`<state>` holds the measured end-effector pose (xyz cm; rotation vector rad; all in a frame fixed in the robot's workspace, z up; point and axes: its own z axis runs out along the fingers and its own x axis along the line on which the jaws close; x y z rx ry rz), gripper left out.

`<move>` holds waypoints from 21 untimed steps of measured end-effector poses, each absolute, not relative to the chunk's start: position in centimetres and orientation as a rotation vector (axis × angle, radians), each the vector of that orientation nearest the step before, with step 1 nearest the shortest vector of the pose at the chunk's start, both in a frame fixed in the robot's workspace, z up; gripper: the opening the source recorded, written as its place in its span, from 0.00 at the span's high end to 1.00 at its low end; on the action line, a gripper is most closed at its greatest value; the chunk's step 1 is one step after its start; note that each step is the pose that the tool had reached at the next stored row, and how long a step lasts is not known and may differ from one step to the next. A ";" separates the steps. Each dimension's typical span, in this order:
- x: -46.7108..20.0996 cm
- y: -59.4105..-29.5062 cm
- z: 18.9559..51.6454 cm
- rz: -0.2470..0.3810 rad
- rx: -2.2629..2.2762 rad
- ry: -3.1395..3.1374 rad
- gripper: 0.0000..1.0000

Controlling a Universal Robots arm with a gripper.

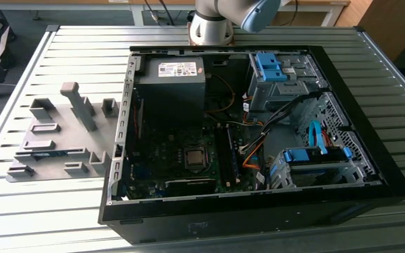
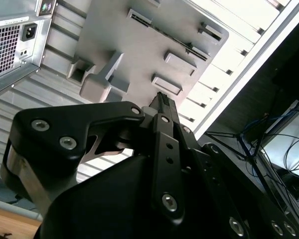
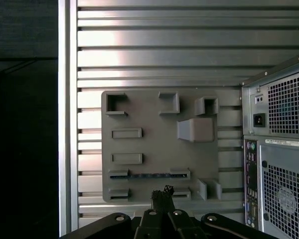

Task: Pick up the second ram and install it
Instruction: 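Pick up the second ram and move it above second insertion slot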

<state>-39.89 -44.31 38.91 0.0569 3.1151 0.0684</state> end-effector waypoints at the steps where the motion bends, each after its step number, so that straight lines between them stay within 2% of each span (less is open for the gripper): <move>1: -40.0 -44.3 38.9 0.068 0.057 3.115 0.89; 14: -40.2 -44.3 38.9 0.069 0.051 3.115 0.89; 21: -40.2 -44.3 38.9 0.071 -0.131 3.115 0.89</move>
